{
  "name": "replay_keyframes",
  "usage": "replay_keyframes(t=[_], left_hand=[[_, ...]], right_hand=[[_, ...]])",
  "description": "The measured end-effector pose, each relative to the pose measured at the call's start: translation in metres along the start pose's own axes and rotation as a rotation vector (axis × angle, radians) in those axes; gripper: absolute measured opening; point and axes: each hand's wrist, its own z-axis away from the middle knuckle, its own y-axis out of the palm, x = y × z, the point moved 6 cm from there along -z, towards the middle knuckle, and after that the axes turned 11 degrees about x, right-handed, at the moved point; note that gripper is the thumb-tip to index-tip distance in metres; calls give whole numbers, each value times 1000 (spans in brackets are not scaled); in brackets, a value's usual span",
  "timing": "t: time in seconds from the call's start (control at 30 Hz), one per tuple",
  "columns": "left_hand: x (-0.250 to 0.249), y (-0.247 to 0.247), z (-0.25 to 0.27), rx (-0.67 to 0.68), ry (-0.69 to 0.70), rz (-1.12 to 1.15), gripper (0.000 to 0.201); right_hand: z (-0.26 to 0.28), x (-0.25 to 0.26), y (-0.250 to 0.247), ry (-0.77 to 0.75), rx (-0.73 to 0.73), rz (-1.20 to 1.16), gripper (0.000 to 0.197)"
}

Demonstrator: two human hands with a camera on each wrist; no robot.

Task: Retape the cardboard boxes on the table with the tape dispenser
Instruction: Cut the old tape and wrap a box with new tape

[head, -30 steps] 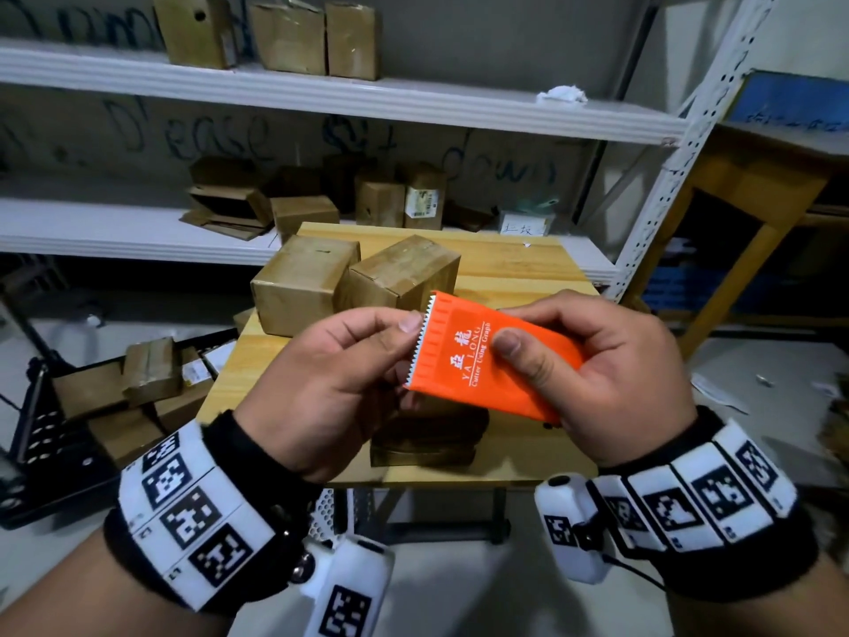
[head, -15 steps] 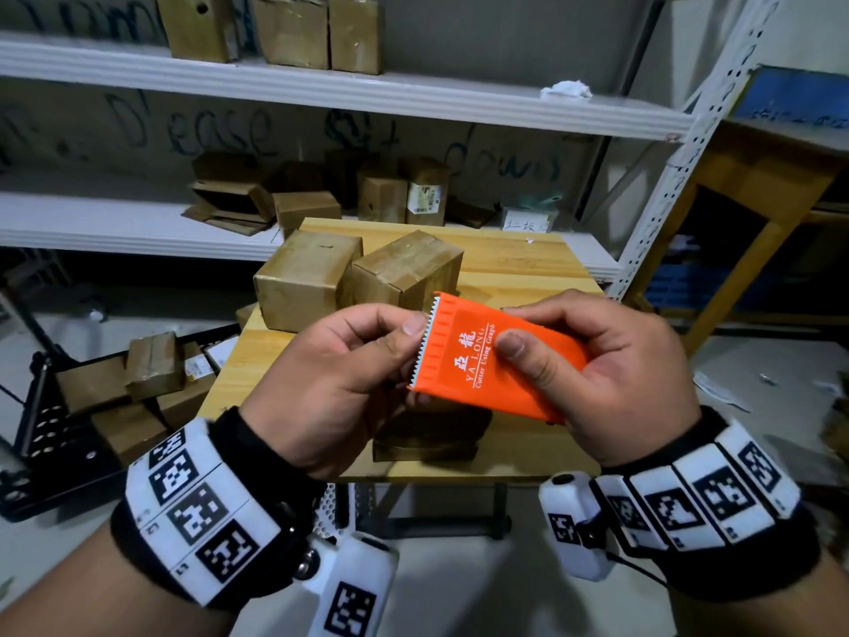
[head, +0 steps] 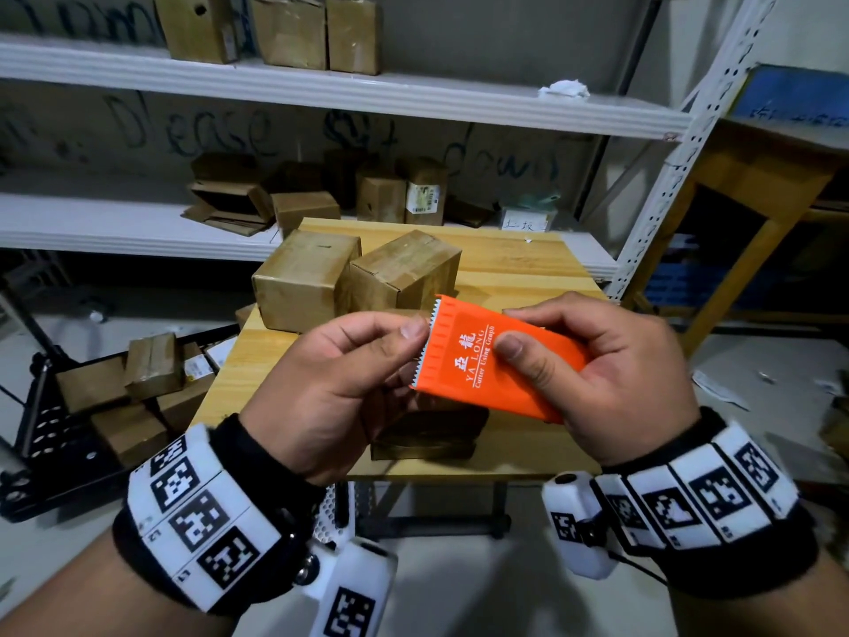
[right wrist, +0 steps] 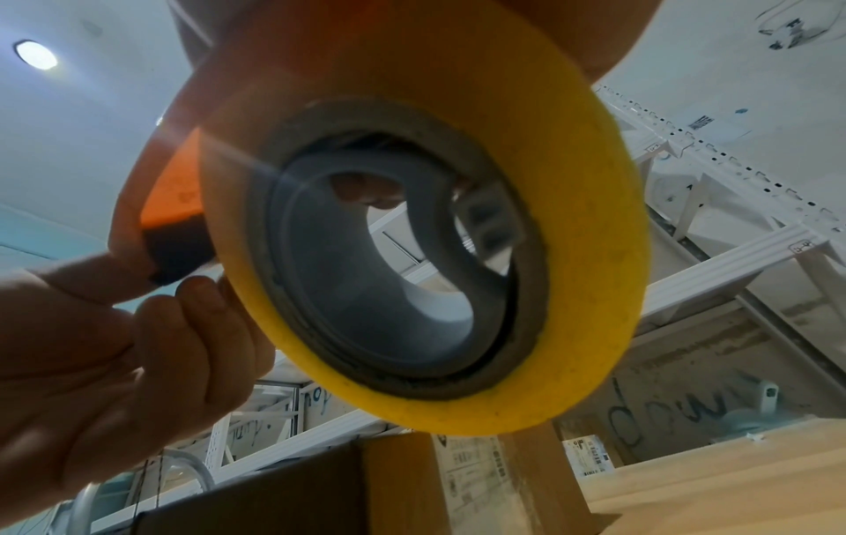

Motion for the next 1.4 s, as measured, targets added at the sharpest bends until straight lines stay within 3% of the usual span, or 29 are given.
replay_keyframes(t=[0.1, 0.23, 0.53, 0.9, 1.07, 1.2, 1.4], left_hand=[[1, 3, 0, 13, -4, -1, 19], [3, 0, 0, 19, -18, -11, 2], [3, -1, 0, -14, -21, -65, 12], [10, -6, -1, -42, -96, 91, 47], [5, -9, -1, -64, -18, -165, 18], [-2, -20, -2, -110, 30, -395, 24], [-20, -15, 4, -179, 159, -1018, 19]], right_hand=[[1, -1, -1, 0, -6, 5, 30], [1, -3, -1, 0, -11, -22, 31], [2, -5, 0, 0, -12, -66, 30], [3, -8, -3, 9, -14, -27, 28], [2, -8, -1, 12, -3, -11, 31], [0, -6, -1, 18, 10, 65, 33], [-2, -6, -1, 39, 18, 131, 37]])
